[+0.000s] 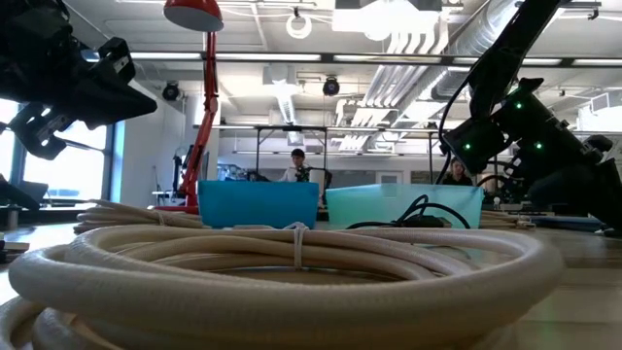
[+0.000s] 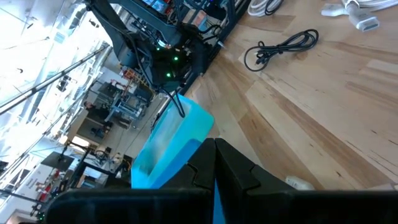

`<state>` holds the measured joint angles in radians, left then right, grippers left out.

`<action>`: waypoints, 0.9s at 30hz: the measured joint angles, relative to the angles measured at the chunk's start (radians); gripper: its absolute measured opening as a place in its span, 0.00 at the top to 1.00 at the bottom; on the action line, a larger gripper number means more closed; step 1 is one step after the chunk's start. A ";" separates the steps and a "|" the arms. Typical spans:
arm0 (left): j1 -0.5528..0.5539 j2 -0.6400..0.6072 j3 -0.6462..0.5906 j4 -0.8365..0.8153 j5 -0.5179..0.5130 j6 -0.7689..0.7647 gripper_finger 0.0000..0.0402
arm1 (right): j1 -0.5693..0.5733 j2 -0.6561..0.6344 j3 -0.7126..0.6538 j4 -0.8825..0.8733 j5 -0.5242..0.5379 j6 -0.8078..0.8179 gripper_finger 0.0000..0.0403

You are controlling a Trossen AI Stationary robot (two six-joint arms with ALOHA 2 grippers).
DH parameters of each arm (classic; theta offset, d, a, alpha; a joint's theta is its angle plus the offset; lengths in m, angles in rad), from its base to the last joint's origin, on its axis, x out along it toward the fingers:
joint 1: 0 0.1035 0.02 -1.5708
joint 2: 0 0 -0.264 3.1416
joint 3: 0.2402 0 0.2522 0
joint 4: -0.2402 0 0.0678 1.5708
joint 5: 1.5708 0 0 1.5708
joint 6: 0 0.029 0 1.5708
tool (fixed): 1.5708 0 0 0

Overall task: Pick & Place USB Port
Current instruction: Put the black USB cable into the blue bin

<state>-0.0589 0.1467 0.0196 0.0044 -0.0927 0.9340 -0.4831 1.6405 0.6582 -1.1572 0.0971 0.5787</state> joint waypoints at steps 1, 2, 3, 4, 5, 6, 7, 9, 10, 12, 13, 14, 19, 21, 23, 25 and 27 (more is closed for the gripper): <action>0.000 0.000 0.000 0.000 0.000 0.000 0.99 | -0.004 0.000 0.000 0.000 0.000 -0.014 0.59; 0.000 0.000 0.000 0.000 0.000 0.000 0.99 | -0.007 0.000 0.000 -0.001 0.005 -0.031 0.59; 0.000 0.000 0.000 0.000 0.000 0.000 0.99 | -0.009 0.000 0.000 -0.002 0.011 -0.038 0.59; 0.000 0.000 0.000 0.000 0.000 0.000 0.99 | -0.011 0.000 0.000 -0.001 0.018 -0.042 0.59; 0.000 0.000 0.000 0.000 0.000 0.000 0.99 | -0.014 0.000 0.001 0.002 0.033 -0.049 0.59; 0.000 0.000 0.000 0.000 0.000 0.000 0.99 | -0.015 0.000 -0.004 0.051 0.084 -0.070 0.58; 0.000 0.000 0.000 0.000 0.000 0.000 0.99 | -0.023 0.004 -0.001 0.052 0.111 -0.085 0.58; 0.000 0.000 0.000 0.000 -0.001 0.001 0.99 | -0.022 0.001 -0.005 0.067 0.143 -0.102 0.58; 0.000 0.000 0.000 0.000 -0.002 0.001 0.99 | -0.025 0.002 -0.004 0.071 0.144 -0.103 0.58; 0.000 0.000 0.000 0.000 -0.003 0.002 0.99 | -0.040 0.001 -0.002 0.073 0.093 -0.093 0.58; 0.000 0.000 0.000 0.000 -0.001 0.002 0.99 | -0.044 0.000 -0.002 0.074 0.076 -0.093 0.58; 0.000 0.000 0.000 0.000 0.000 0.003 0.99 | -0.045 0.001 -0.001 0.074 0.070 -0.089 0.58; 0.000 0.000 0.000 0.000 -0.001 0.003 0.99 | -0.046 0.001 0.000 0.057 0.049 0.020 0.58; 0.000 0.000 0.000 0.000 0.000 0.003 0.99 | -0.046 0.001 -0.001 0.047 0.024 0.064 0.58; 0.000 0.000 0.000 0.000 0.000 0.003 0.99 | -0.044 0.002 -0.001 0.042 -0.023 0.097 0.58; 0.000 0.000 0.000 0.000 0.001 0.003 0.99 | -0.039 0.002 -0.001 0.044 -0.058 0.101 0.58; 0.000 0.000 0.000 0.000 0.001 0.003 0.99 | -0.032 0.002 -0.001 0.050 -0.075 0.095 0.59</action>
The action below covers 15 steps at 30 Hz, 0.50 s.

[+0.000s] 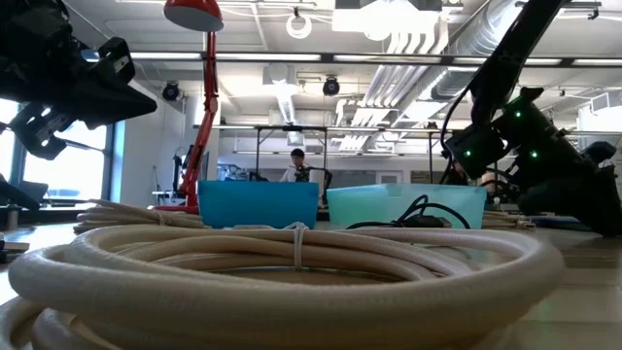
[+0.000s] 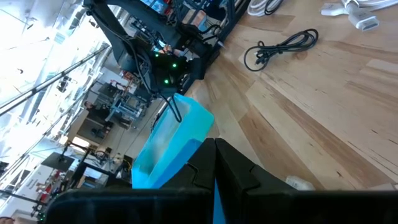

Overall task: Pick & Place USB Port
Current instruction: Put the black USB cable into the blue bin

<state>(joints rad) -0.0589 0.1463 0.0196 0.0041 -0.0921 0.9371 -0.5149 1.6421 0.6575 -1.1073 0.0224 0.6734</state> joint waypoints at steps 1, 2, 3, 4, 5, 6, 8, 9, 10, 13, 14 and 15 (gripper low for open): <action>0.000 0.000 0.000 0.000 0.000 0.000 0.99 | 0.003 0.000 0.000 0.003 -0.004 -0.002 0.59; 0.000 0.000 0.000 0.000 0.000 0.000 0.99 | 0.004 0.000 0.000 0.004 -0.006 -0.005 0.59; 0.000 0.000 0.000 0.000 0.001 0.000 0.99 | 0.003 0.000 0.000 0.005 -0.008 -0.005 0.60; 0.000 0.000 0.000 0.000 0.001 0.000 0.99 | 0.003 0.000 0.000 0.007 -0.011 -0.006 0.60; 0.000 0.000 0.000 0.000 0.001 0.000 0.99 | 0.003 0.000 0.000 0.008 -0.013 -0.011 0.61; 0.000 0.000 0.000 0.000 0.001 0.000 0.99 | 0.003 0.000 0.000 0.010 -0.015 -0.020 0.63; 0.000 0.000 0.000 0.000 0.001 0.000 0.99 | 0.004 0.000 0.001 0.015 -0.030 -0.034 0.67; 0.000 0.000 0.000 0.000 0.001 0.000 0.99 | 0.004 0.000 0.001 0.017 -0.045 -0.041 0.71; 0.000 0.000 0.000 0.000 0.001 0.000 0.99 | 0.004 0.000 0.000 0.017 -0.069 -0.052 0.75; 0.000 0.000 0.000 0.000 0.001 0.000 0.99 | 0.006 -0.001 0.001 0.017 -0.085 -0.086 0.90; 0.000 0.000 0.000 0.000 0.002 0.000 0.99 | 0.005 -0.002 0.003 0.012 -0.089 -0.096 0.94; 0.000 0.000 0.000 0.000 0.002 0.000 0.99 | 0.006 -0.002 0.002 0.012 -0.085 -0.105 0.96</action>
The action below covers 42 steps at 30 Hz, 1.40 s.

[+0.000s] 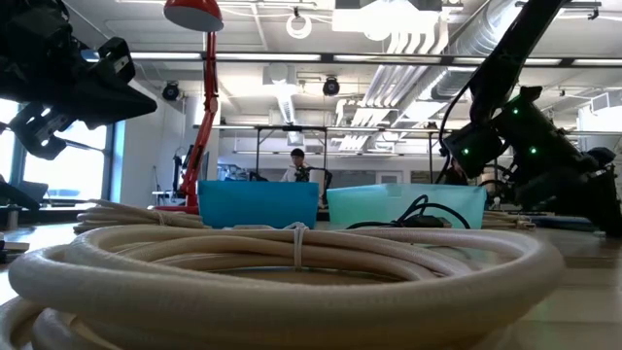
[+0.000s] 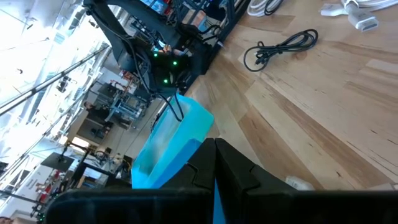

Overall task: Pick & Place USB Port
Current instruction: Put the black USB cable into the blue bin

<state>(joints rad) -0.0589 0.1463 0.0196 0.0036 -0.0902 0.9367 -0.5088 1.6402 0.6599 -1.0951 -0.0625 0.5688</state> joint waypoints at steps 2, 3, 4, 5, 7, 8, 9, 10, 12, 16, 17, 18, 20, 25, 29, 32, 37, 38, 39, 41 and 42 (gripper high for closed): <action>0.000 0.000 0.000 0.000 0.000 0.000 0.99 | 0.009 0.000 0.000 0.001 0.014 -0.003 0.95; 0.000 0.000 0.000 0.000 0.001 0.000 0.99 | 0.018 0.000 0.000 0.001 0.021 -0.005 0.95; 0.000 0.000 0.000 0.000 0.001 0.000 0.99 | 0.028 0.000 0.000 0.001 0.027 -0.006 0.96; 0.000 0.000 0.000 0.000 0.001 0.000 0.99 | 0.041 0.000 0.000 0.000 0.032 -0.006 0.97; 0.000 0.000 0.000 0.000 0.001 0.000 0.99 | 0.071 0.001 0.006 -0.008 0.042 -0.005 0.97; 0.000 0.000 0.000 0.000 0.001 0.000 0.99 | 0.089 0.002 0.014 -0.018 0.049 -0.001 0.97; 0.000 0.000 0.000 0.000 0.001 0.000 0.99 | 0.105 0.002 0.028 -0.031 0.054 0.003 0.97; 0.000 0.000 0.000 0.000 0.001 0.000 0.99 | 0.122 0.002 0.041 -0.049 0.059 0.008 0.97; 0.000 0.000 0.000 0.000 0.001 0.000 0.99 | 0.155 0.002 0.069 -0.082 0.058 0.022 0.97; 0.000 0.000 0.000 0.000 0.001 0.000 0.99 | 0.222 0.002 0.151 -0.143 0.069 0.052 0.97; 0.000 0.000 0.000 0.000 0.001 0.000 0.99 | 0.239 0.002 0.177 -0.157 0.081 0.057 0.97; 0.000 0.000 0.000 0.000 0.001 0.000 0.99 | 0.256 0.002 0.204 -0.171 0.095 0.061 0.97; 0.000 0.000 0.000 0.000 0.001 -0.001 0.99 | 0.286 0.002 0.261 -0.192 0.119 0.065 0.97; 0.000 0.000 0.000 0.000 0.001 -0.003 0.99 | 0.351 0.002 0.418 -0.201 0.166 0.051 0.97; 0.000 0.000 0.000 0.000 0.001 -0.003 0.99 | 0.402 0.002 0.547 -0.219 0.221 0.014 0.97; 0.000 0.000 0.000 0.000 0.001 -0.003 0.99 | 0.436 0.002 0.640 -0.219 0.303 -0.041 0.97; 0.000 0.000 0.000 0.000 0.001 -0.003 0.99 | 0.471 0.001 0.761 -0.192 0.510 -0.181 0.97; 0.000 0.000 0.000 0.000 0.001 -0.003 0.99 | 0.471 0.001 0.782 -0.172 0.549 -0.209 0.97; 0.000 0.000 0.000 0.000 0.001 -0.003 0.99 | 0.470 0.001 0.800 -0.144 0.574 -0.237 0.97; 0.000 0.000 0.000 0.000 -0.001 -0.003 0.99 | 0.462 0.001 0.829 -0.084 0.592 -0.296 0.97; 0.000 0.000 0.000 0.001 -0.004 -0.003 0.99 | 0.459 0.000 0.840 -0.044 0.594 -0.330 0.97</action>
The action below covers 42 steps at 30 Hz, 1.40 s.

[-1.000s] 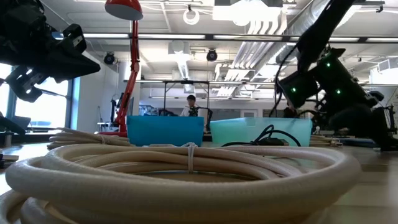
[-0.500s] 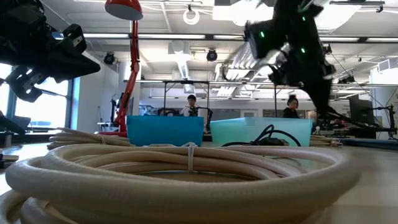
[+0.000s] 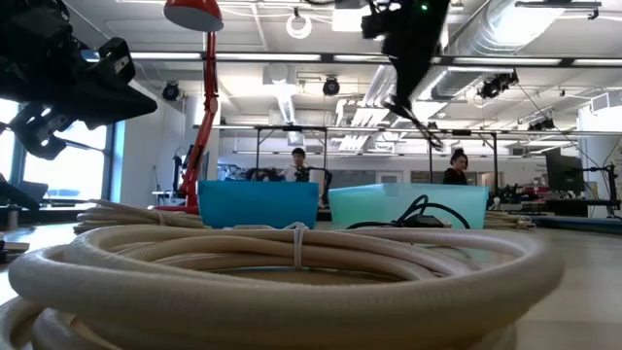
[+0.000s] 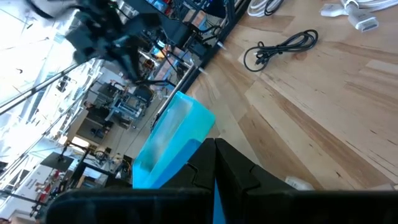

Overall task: Pick & Place USB Port
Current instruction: Put the black USB cable into the blue bin

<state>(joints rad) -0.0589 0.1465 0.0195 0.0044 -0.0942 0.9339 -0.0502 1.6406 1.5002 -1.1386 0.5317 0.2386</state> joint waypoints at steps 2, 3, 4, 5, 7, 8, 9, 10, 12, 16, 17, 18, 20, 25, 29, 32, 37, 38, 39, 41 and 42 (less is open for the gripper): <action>0.000 0.000 0.000 0.000 -0.001 0.000 0.99 | -0.009 0.000 0.016 0.085 -0.012 -0.074 0.97; 0.000 0.000 0.000 0.000 -0.001 -0.002 0.99 | -0.015 0.000 0.020 0.124 -0.025 -0.109 0.97; 0.000 0.000 0.000 0.000 -0.001 -0.008 0.99 | -0.021 0.000 0.021 0.168 -0.043 -0.143 0.97; 0.000 0.000 0.000 0.001 -0.002 -0.022 0.99 | -0.027 0.000 0.021 0.212 -0.069 -0.171 0.97; 0.000 0.000 0.000 0.007 -0.014 -0.066 0.99 | -0.038 0.000 0.018 0.299 -0.127 -0.222 0.97; 0.000 0.000 0.000 0.015 -0.029 -0.100 0.99 | -0.042 0.000 0.009 0.344 -0.152 -0.251 0.97; 0.000 0.000 0.000 0.034 -0.045 -0.142 0.99 | -0.042 0.000 0.000 0.387 -0.178 -0.287 0.97; 0.000 0.000 0.003 0.058 -0.065 -0.180 0.99 | -0.043 0.000 -0.005 0.416 -0.207 -0.322 0.97; 0.000 -0.001 0.014 0.076 -0.100 -0.250 0.99 | -0.042 0.000 -0.011 0.462 -0.266 -0.381 0.97; 0.000 0.000 0.045 0.142 -0.056 -0.336 0.99 | -0.015 0.000 -0.011 0.538 -0.350 -0.432 0.97; 0.000 -0.001 0.048 0.161 -0.040 -0.337 0.98 | -0.006 0.000 -0.011 0.549 -0.363 -0.443 0.97; 0.000 -0.001 0.049 0.174 -0.029 -0.337 0.97 | 0.005 0.000 -0.011 0.559 -0.375 -0.454 0.97; 0.000 0.000 0.049 0.170 -0.023 -0.338 0.93 | 0.025 0.000 -0.011 0.569 -0.387 -0.478 0.97; 0.000 0.000 0.049 0.180 -0.047 -0.399 0.74 | 0.073 0.000 -0.011 0.581 -0.384 -0.494 0.96; 0.000 0.002 0.049 0.206 -0.050 -0.491 0.57 | 0.108 0.000 -0.011 0.601 -0.381 -0.534 0.97; 0.000 0.026 0.051 0.281 -0.012 -0.585 0.48 | 0.127 0.000 -0.011 0.663 -0.377 -0.564 0.97; 0.000 0.132 0.052 0.456 0.012 -0.673 0.44 | 0.145 0.000 -0.011 0.747 -0.386 -0.625 0.97; 0.000 0.163 0.052 0.488 0.006 -0.677 0.44 | 0.148 0.000 -0.011 0.759 -0.387 -0.637 0.97; 0.000 0.194 0.052 0.521 0.001 -0.679 0.44 | 0.150 0.000 -0.011 0.772 -0.391 -0.652 0.97; 0.000 0.266 0.052 0.592 0.001 -0.687 0.44 | 0.151 0.000 -0.011 0.796 -0.417 -0.691 0.97; 0.000 0.302 0.053 0.632 0.004 -0.704 0.44 | 0.151 0.000 -0.011 0.812 -0.441 -0.709 0.97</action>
<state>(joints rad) -0.0589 0.4490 0.0721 0.6361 -0.0898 0.2301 0.1005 1.6405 1.4891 -0.3268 0.0905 -0.4706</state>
